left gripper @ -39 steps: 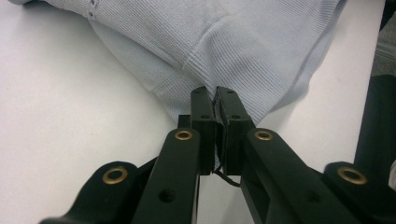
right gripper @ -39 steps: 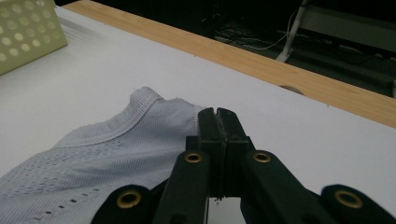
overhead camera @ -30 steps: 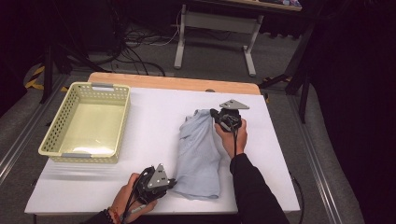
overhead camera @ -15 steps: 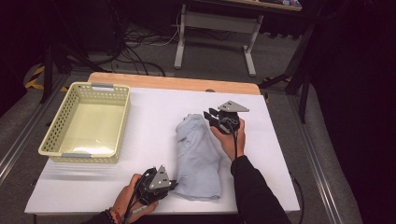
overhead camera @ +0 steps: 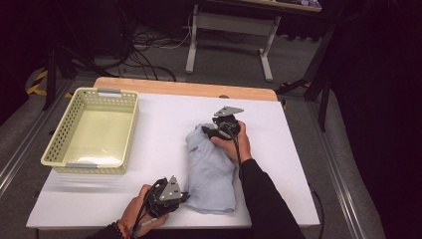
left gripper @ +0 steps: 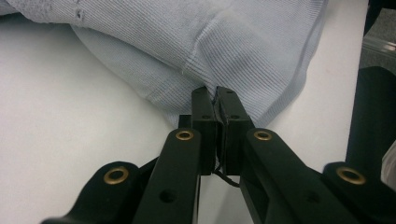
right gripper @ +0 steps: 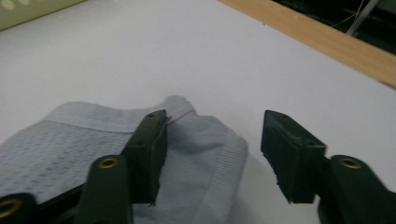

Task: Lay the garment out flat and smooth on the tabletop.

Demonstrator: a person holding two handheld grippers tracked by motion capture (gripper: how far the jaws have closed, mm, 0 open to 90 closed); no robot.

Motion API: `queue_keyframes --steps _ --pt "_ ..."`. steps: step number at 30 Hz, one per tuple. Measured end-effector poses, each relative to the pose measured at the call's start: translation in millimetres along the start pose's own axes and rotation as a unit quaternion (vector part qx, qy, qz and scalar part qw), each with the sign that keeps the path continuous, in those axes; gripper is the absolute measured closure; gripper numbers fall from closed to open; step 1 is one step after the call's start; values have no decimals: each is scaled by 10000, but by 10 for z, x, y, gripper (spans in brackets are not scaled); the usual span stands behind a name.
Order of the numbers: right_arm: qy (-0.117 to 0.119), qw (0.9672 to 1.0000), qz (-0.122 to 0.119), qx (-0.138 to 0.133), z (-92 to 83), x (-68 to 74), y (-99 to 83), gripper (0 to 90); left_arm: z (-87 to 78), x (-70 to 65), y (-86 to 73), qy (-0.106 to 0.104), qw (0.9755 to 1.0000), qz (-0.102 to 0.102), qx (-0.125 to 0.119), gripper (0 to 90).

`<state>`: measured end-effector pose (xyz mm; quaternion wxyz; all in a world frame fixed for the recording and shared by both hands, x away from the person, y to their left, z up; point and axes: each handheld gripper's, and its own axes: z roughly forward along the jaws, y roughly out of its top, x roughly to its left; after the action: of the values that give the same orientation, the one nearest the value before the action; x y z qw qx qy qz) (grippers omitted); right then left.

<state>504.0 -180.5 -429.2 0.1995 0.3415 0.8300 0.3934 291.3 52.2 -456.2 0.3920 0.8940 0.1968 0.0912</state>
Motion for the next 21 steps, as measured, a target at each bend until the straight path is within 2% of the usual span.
queue_keyframes --steps 3,4,6,8,10,13,17,18,21 --pt "254 9992 226 211 105 -61 -82 359 4 4 -4 -28 10000 -34 -21 872" --pt "273 9987 258 343 147 -64 -110 353 5 5 -4 -21 10000 -50 -10 872" --pt "407 9971 336 545 215 -68 -152 376 7 9 -3 -29 10000 -41 -3 872" --pt "398 9973 295 550 220 -68 -146 403 10 6 -1 -18 10000 -39 -10 872" --pt "500 9969 180 580 222 -51 -133 493 10 6 1 -20 10000 -32 -4 872" --pt "635 9961 34 616 226 -24 -110 686 10 2 1 -3 10000 -23 -9 872" --pt "473 9975 4 525 209 -2 -95 804 1 -7 -2 34 10000 -29 -18 872" --pt "222 9987 -6 452 188 -6 -90 814 0 -9 -2 47 10000 -28 -31 873" --pt "-61 9997 204 86 80 -66 -80 823 -11 -7 0 88 9999 -40 -109 875"
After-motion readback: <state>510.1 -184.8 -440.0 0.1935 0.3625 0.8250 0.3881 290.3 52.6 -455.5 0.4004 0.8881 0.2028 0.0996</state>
